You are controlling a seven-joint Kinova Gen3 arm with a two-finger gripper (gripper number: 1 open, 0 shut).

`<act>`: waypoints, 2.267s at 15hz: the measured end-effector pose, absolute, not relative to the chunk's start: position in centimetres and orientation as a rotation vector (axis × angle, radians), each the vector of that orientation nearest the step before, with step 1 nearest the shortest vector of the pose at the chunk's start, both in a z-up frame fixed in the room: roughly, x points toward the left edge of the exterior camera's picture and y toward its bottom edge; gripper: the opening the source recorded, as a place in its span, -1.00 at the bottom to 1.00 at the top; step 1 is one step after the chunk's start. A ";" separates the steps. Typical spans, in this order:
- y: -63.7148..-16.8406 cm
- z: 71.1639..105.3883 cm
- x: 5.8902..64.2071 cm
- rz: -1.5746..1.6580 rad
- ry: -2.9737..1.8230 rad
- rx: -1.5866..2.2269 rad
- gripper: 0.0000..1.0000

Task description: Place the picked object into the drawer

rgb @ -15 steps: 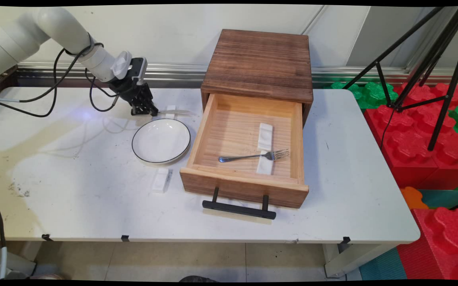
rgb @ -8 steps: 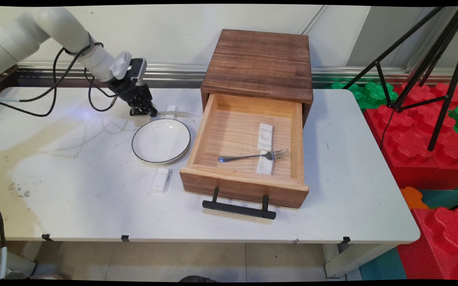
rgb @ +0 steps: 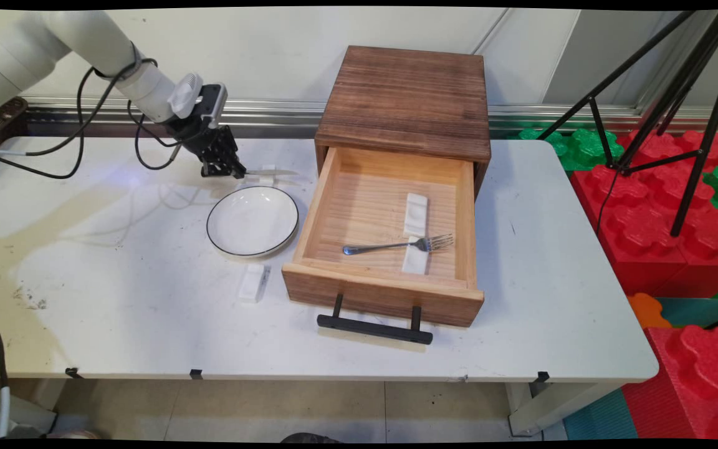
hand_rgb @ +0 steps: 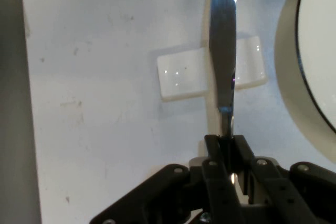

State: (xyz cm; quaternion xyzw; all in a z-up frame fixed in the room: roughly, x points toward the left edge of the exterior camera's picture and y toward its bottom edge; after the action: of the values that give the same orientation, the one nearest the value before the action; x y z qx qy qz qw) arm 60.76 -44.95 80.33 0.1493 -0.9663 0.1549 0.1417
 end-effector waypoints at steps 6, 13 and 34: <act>-43.8 82.5 61.2 0.451 -2.782 0.434 -1.00; -41.4 86.9 61.4 0.432 -2.745 0.470 -1.00; -39.2 95.2 50.2 0.418 -2.490 0.499 -1.00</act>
State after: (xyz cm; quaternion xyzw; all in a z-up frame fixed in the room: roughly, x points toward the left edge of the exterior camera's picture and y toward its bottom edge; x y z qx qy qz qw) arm 50.19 -39.22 95.21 0.1862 -0.9287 0.1561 0.2801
